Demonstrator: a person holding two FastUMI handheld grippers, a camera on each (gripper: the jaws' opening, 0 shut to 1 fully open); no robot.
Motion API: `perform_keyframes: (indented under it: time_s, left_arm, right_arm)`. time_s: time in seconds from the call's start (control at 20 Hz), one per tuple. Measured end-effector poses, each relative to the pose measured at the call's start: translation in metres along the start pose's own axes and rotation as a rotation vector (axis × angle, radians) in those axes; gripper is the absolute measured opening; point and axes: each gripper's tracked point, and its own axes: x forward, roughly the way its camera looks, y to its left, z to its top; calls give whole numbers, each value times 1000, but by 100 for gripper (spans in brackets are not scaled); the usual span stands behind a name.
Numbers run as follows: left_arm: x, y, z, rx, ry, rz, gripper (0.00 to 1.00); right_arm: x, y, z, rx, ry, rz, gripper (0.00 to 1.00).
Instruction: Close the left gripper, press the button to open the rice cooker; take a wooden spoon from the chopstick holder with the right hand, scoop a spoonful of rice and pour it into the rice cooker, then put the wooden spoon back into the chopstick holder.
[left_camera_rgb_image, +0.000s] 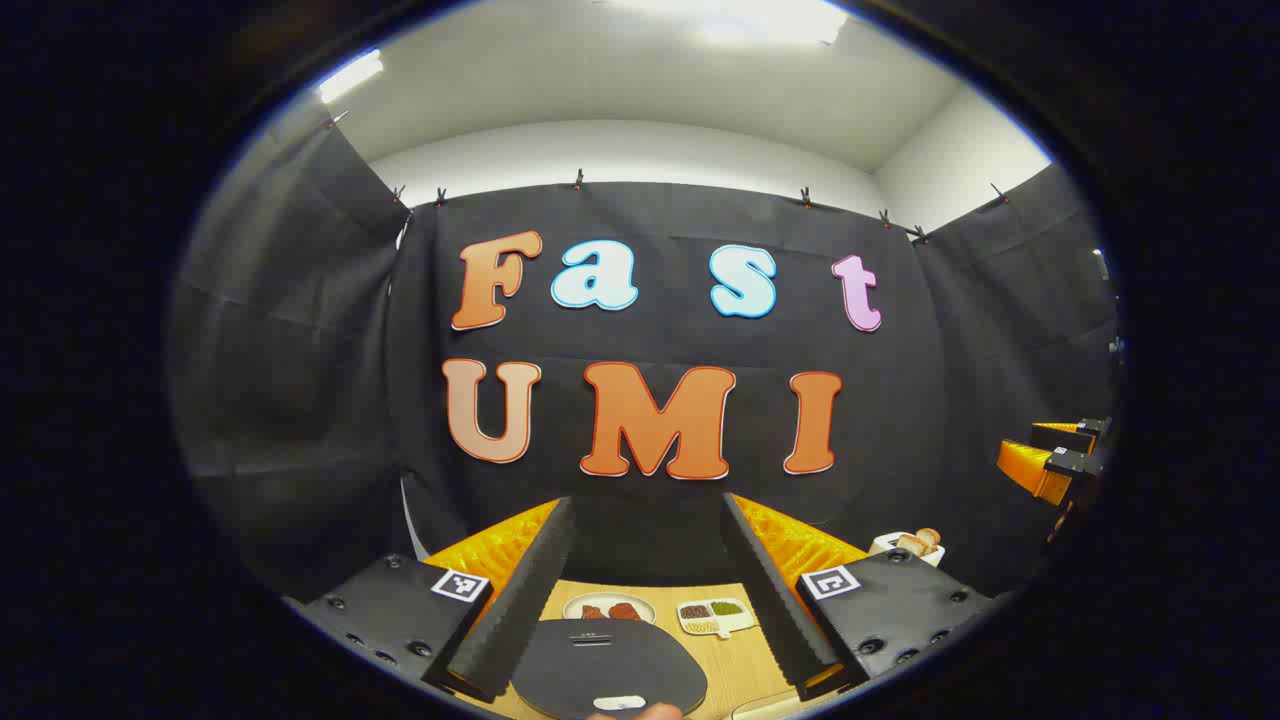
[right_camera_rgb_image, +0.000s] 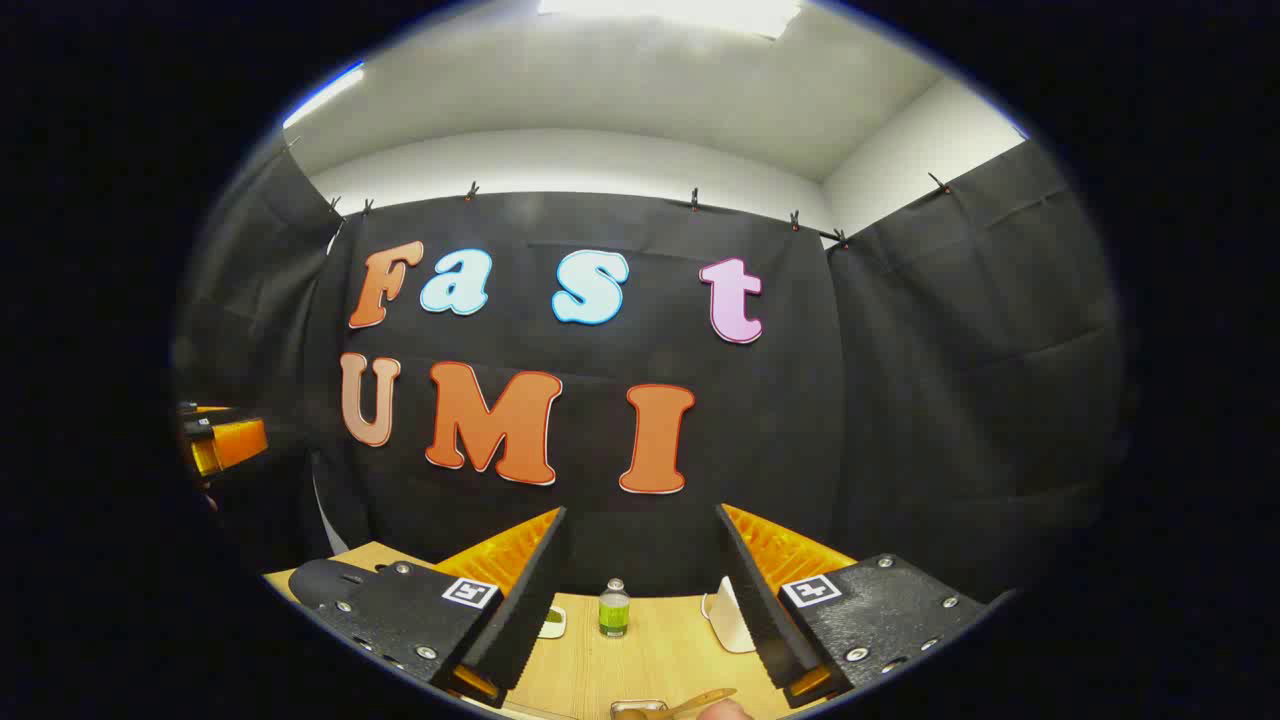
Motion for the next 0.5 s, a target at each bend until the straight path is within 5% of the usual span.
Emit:
perform_keyframes:
  time_s: [0.5]
  left_arm:
    - [-4, -6, 8, 95, -42, 83, 98]
  right_arm:
    - [18, 8, 1, 7, -37, 91, 88]
